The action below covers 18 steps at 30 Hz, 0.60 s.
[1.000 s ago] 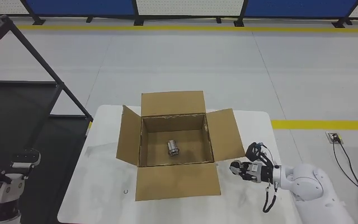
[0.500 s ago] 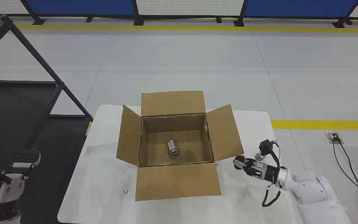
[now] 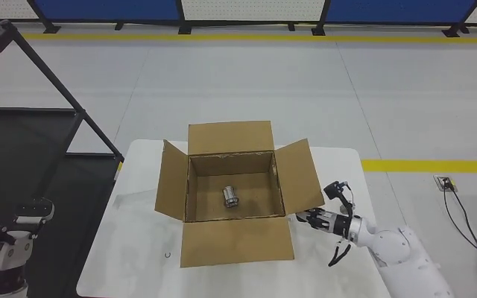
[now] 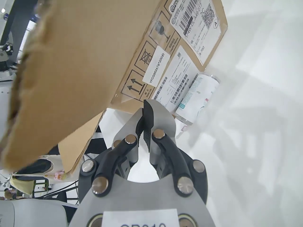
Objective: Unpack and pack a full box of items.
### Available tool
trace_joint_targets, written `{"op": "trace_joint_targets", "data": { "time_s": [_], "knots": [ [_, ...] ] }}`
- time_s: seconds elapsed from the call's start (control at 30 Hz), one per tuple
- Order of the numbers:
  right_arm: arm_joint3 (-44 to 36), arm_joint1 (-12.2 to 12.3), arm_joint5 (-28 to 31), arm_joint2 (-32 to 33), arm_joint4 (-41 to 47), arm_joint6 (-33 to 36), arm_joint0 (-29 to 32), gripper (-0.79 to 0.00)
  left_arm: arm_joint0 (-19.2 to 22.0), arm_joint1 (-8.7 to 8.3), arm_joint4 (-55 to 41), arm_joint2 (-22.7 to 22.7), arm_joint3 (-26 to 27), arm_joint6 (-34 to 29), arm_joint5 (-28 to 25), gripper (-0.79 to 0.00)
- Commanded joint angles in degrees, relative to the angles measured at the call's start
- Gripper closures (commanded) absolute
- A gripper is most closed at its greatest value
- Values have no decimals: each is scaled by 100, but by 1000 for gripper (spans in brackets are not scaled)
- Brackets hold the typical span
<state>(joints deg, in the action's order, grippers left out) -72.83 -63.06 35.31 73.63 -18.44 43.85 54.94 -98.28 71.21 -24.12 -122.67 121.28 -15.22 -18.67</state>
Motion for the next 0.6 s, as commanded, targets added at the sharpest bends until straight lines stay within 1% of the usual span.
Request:
{"op": "trace_joint_targets", "data": {
  "time_s": [0.0, 0.23, 0.43, 0.5, 0.57],
  "knots": [
    [-10, -27, -63, -143, -27, -89, -40, 0, 0, 0, 0, 0, 0, 0, 0, -785],
    [-59, -57, 3, -412, -49, -71, -103, 0, 0, 0, 0, 0, 0, 0, 0, -785],
    [-155, -63, 7, -522, -119, -163, -95, 0, 0, 0, 0, 0, 0, 0, 0, -785],
    [-159, -56, -151, -502, -254, -267, -103, 0, 0, 0, 0, 0, 0, 0, 0, -785],
    [-248, -39, -384, -402, -459, -509, -50, 0, 0, 0, 0, 0, 0, 0, 0, -785]
  ]
}}
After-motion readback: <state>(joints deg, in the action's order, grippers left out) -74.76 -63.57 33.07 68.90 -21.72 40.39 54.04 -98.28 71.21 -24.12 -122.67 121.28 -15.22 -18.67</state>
